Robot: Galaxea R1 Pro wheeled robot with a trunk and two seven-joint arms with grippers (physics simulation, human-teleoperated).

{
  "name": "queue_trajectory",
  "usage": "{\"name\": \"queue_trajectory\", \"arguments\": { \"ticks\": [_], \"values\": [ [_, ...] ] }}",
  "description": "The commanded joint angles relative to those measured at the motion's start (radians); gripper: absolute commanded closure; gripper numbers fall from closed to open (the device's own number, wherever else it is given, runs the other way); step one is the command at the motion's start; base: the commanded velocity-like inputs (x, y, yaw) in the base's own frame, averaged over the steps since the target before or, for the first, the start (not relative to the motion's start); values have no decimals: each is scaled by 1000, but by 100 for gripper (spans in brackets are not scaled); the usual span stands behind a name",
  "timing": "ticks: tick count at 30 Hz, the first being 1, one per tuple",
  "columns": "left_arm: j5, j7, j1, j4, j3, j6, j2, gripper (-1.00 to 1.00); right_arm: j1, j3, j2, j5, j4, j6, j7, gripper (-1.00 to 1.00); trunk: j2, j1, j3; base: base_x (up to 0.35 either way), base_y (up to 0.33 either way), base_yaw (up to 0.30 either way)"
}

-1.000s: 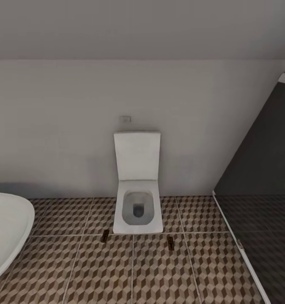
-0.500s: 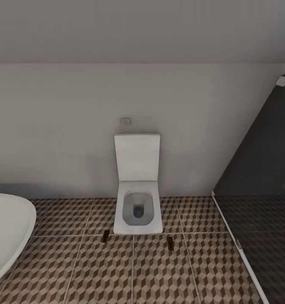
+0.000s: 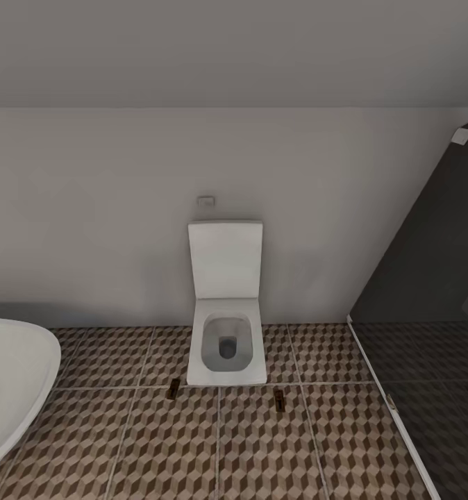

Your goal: Take the four mousetraps from the cabinet in the bathroom and place them on the bathroom floor. Make sure all four end up on the same floor surface, and ensure that at least two of them are either under or directly next to the same bathroom sink.

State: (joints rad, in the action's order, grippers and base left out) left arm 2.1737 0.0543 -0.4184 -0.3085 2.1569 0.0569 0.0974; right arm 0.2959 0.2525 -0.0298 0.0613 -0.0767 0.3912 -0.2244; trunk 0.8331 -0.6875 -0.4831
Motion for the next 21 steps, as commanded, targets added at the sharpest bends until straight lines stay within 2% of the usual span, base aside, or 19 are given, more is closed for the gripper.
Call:
{"name": "queue_trajectory", "arguments": {
  "ticks": [1,11,21],
  "values": [
    [6,6,-2,-4,8,6,1,-100,2,8,-1,6,-5,7,-3,-100,1,0,-1,0,0,0],
    [6,4,-2,-3,7,6,1,-100,2,8,-1,6,-5,7,-2,-100,1,0,0,0,0,0],
    [6,4,-2,-3,7,6,1,-100,2,8,1,6,-5,8,-1,-100,1,0,11,0,0,0]
  ]
}}
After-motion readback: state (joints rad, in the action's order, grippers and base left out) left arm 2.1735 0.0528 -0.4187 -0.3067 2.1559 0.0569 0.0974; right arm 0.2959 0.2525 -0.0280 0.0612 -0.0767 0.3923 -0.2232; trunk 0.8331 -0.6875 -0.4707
